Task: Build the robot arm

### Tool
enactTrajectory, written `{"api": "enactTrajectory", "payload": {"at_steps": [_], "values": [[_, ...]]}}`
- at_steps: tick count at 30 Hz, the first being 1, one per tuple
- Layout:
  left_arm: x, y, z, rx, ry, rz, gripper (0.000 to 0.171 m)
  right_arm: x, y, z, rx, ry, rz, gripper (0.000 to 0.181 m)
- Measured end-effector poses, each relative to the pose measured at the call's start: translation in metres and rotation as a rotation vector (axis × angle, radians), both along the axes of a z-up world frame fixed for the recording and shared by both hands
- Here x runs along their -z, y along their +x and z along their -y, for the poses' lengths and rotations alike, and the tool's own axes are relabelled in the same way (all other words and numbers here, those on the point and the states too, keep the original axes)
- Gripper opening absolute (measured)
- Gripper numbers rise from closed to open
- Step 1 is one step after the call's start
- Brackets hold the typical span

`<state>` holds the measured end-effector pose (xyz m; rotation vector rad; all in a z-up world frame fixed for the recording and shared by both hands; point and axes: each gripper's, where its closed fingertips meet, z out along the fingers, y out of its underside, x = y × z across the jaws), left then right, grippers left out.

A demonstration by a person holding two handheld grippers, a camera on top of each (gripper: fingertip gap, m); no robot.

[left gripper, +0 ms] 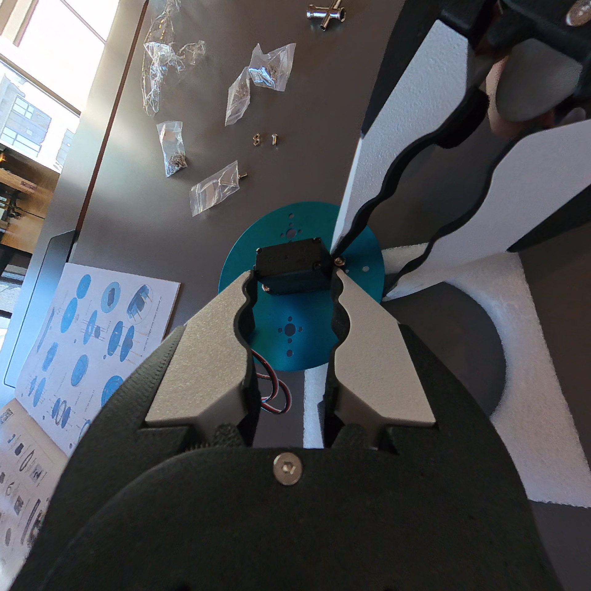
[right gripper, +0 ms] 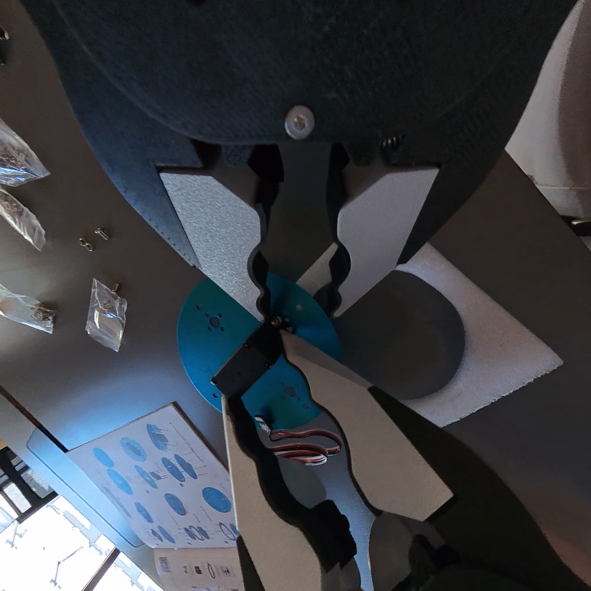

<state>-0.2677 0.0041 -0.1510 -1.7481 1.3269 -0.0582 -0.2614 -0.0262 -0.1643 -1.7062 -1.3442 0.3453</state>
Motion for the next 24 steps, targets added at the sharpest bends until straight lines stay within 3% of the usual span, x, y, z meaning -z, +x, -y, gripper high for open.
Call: {"api": "enactTrajectory", "payload": {"at_steps": [24], "values": [[0.0006, 0.0, -0.0009, 0.001, -0.037, 0.038, 0.046, -0.0004, -0.0001, 0.0015, 0.049, -0.048, -0.032, 0.034]]}}
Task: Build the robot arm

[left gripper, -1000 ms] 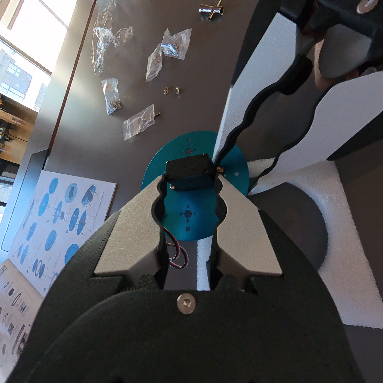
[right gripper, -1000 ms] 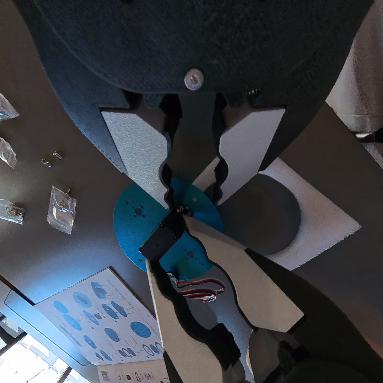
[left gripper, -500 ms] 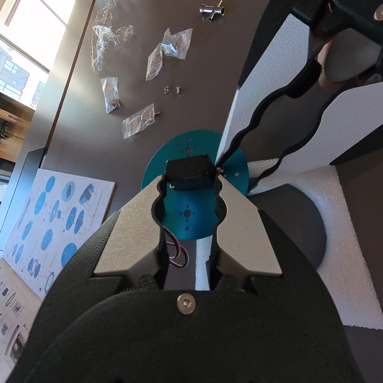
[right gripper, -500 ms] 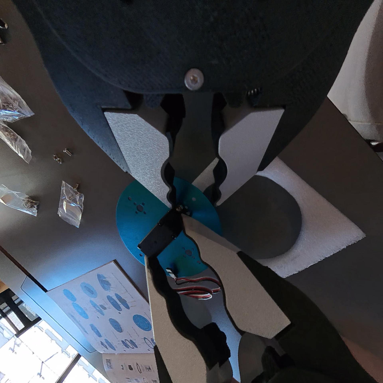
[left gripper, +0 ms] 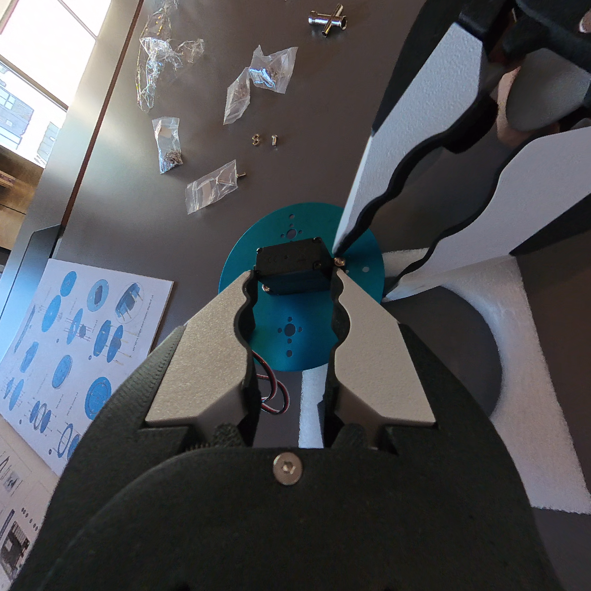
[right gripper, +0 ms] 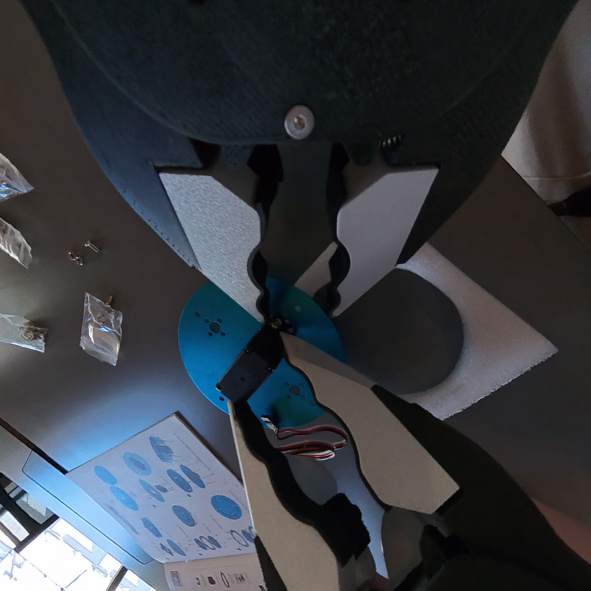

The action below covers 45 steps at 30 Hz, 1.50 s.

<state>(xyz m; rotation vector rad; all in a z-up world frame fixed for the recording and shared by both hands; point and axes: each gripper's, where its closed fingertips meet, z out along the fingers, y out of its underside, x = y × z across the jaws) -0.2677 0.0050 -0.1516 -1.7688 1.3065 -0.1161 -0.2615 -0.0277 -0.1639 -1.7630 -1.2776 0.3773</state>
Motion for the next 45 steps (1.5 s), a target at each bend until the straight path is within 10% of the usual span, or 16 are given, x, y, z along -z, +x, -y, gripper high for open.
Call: {"api": "enactTrajectory", "payload": {"at_steps": [8, 16, 28, 31, 38, 45], "values": [[0.0, 0.001, -0.001, -0.01, -0.007, 0.016, 0.046, 0.0, 0.001, 0.006, 0.007, 0.011, 0.0, 0.016], [0.0, 0.0, 0.001, -0.004, 0.014, -0.009, 0.046, -0.001, 0.003, -0.005, 0.061, 0.038, 0.006, 0.046], [0.0, 0.0, -0.001, 0.002, -0.034, 0.042, 0.046, -0.003, 0.004, 0.007, 0.001, 0.02, -0.022, 0.012], [-0.001, -0.002, 0.002, 0.052, -0.001, 0.004, 0.046, -0.023, 0.011, 0.004, -0.083, 0.053, -0.135, 0.031], [-0.003, 0.0, 0.009, 0.244, 0.111, -0.085, 0.045, -0.031, 0.029, -0.07, -0.146, -0.561, -0.425, 0.038], [-0.004, -0.001, 0.01, 0.309, 0.127, -0.021, 0.046, -0.013, 0.005, -0.055, -0.293, -1.275, -0.439, 0.004]]}}
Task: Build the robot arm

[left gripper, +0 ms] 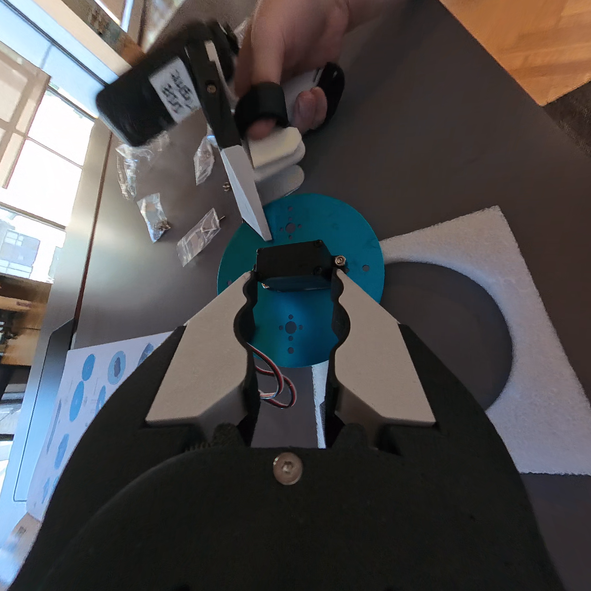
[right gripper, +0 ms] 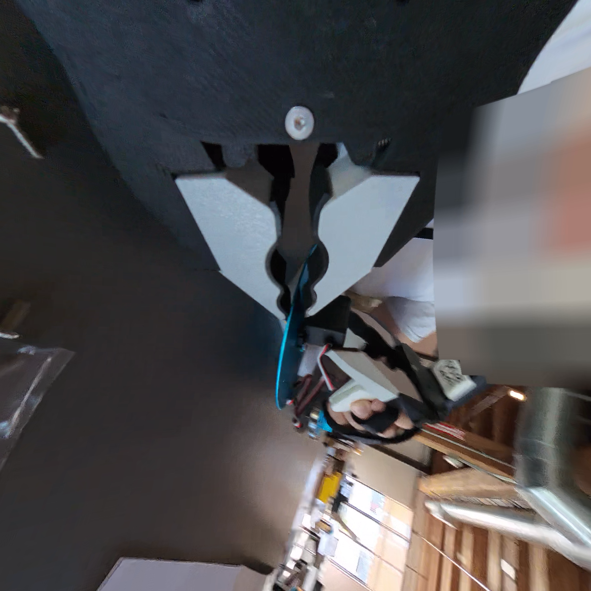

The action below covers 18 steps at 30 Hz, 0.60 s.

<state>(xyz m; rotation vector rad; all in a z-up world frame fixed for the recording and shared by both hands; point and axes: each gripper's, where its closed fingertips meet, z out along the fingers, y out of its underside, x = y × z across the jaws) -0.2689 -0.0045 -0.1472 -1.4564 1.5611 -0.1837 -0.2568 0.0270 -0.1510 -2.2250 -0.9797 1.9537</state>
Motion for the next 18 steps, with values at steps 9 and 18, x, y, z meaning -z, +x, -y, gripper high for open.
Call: {"api": "enactTrajectory", "payload": {"at_steps": [9, 18], "values": [[-0.042, -0.021, 0.001, -0.447, -0.482, 0.331, 0.065, -0.011, 0.011, -0.019, 0.391, -0.378, -0.121, 0.0], [-0.011, 0.001, -0.013, -0.544, -0.334, 0.253, 0.027, -0.015, 0.007, 0.013, 0.647, -0.354, -0.172, 0.0]]}}
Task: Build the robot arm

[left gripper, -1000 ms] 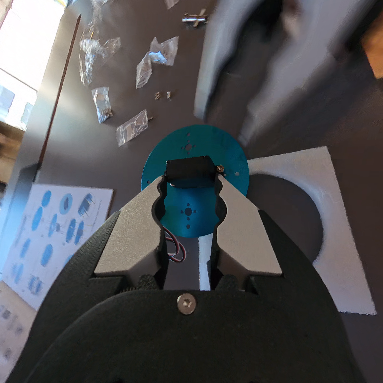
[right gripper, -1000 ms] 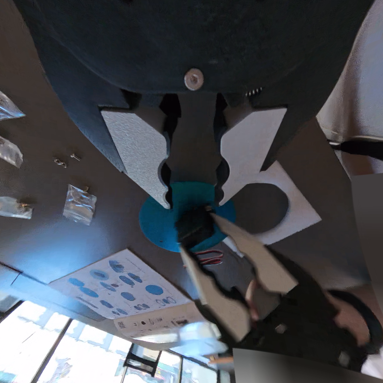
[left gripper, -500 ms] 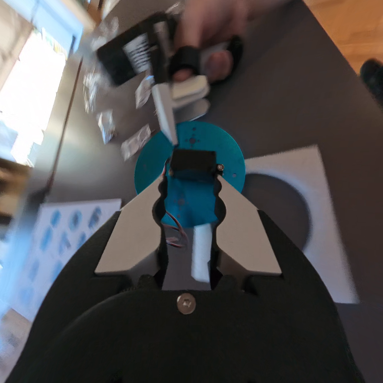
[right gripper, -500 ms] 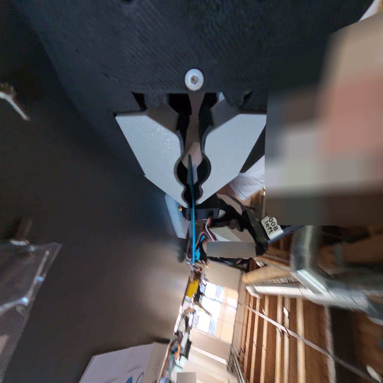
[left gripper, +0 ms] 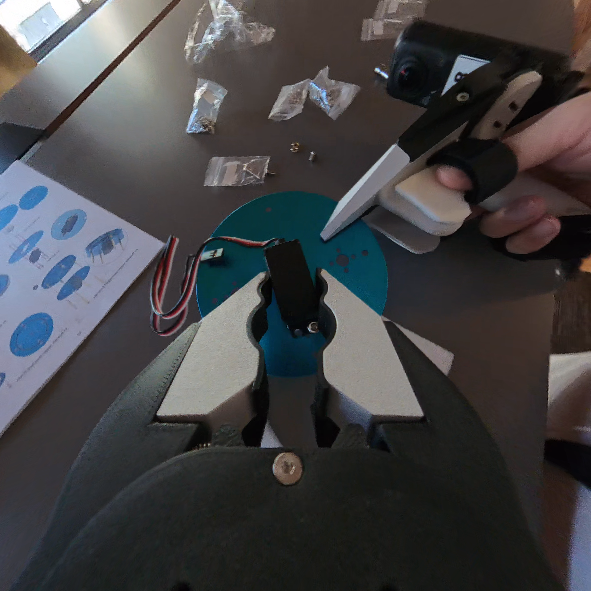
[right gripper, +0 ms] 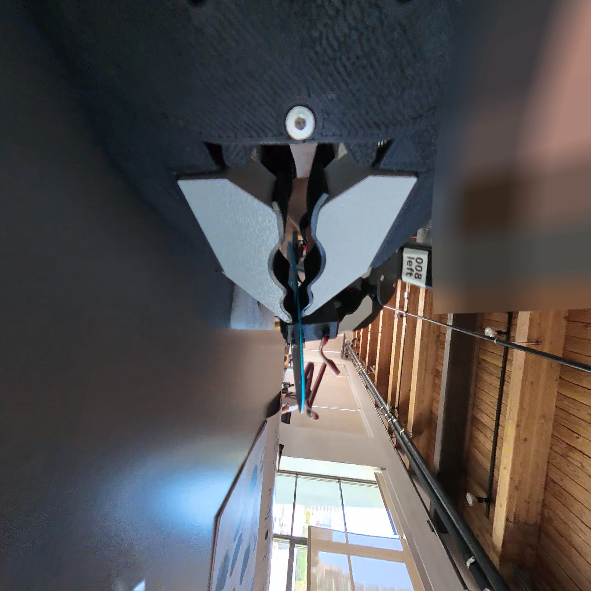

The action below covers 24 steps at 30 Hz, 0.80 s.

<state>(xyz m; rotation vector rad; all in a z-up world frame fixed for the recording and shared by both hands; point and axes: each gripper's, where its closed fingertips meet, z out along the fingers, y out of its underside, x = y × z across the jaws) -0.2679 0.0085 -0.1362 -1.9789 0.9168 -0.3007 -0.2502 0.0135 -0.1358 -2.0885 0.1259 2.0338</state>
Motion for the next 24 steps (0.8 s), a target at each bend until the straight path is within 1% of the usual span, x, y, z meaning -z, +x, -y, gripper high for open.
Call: {"api": "enactTrajectory", "payload": {"at_steps": [3, 5, 7, 9, 10, 11, 12, 13, 14, 17, 18, 19, 20, 22, 24], "values": [[0.001, 0.004, 0.012, 0.148, -0.029, -0.023, 0.025, 0.001, 0.004, 0.018, -0.068, 0.057, -0.002, 0.0], [0.005, 0.005, 0.018, 0.247, -0.069, -0.042, 0.023, 0.001, 0.011, 0.028, -0.133, 0.144, 0.023, 0.011], [0.013, 0.004, 0.021, 0.335, -0.111, -0.082, 0.023, 0.004, 0.019, 0.033, -0.201, 0.266, 0.117, 0.03], [0.019, 0.002, 0.024, 0.421, -0.151, -0.116, 0.023, 0.008, 0.03, 0.028, -0.24, 0.468, 0.282, 0.036], [0.021, 0.002, 0.027, 0.474, -0.154, -0.133, 0.023, 0.007, 0.035, 0.024, -0.257, 0.598, 0.364, 0.036], [0.02, 0.003, 0.028, 0.508, -0.137, -0.14, 0.022, 0.006, 0.038, 0.02, -0.296, 0.765, 0.435, 0.029], [0.021, 0.004, 0.03, 0.549, -0.13, -0.157, 0.022, -0.002, 0.035, 0.023, -0.33, 0.947, 0.428, 0.024], [0.021, 0.004, 0.032, 0.584, -0.117, -0.172, 0.022, -0.01, 0.03, 0.029, -0.354, 1.086, 0.375, 0.024], [0.022, 0.004, 0.032, 0.602, -0.108, -0.184, 0.023, -0.014, 0.025, 0.032, -0.368, 1.147, 0.339, 0.024], [0.023, 0.004, 0.032, 0.628, -0.111, -0.208, 0.023, -0.01, 0.01, 0.042, -0.528, 1.168, 0.266, 0.028], [0.023, 0.003, 0.033, 0.634, -0.115, -0.204, 0.023, -0.006, 0.006, 0.042, -0.568, 1.166, 0.272, 0.032], [0.023, 0.003, 0.033, 0.641, -0.115, -0.198, 0.022, -0.003, 0.003, 0.043, -0.604, 1.179, 0.278, 0.043], [0.023, 0.003, 0.033, 0.645, -0.118, -0.19, 0.022, 0.0, 0.0, 0.042, -0.622, 1.204, 0.298, 0.052], [0.023, 0.002, 0.033, 0.643, -0.136, -0.17, 0.022, 0.01, -0.005, 0.039, -0.66, 1.275, 0.382, 0.053], [0.023, 0.002, 0.032, 0.64, -0.151, -0.159, 0.023, 0.02, -0.007, 0.045, -0.732, 1.329, 0.438, 0.055]]}}
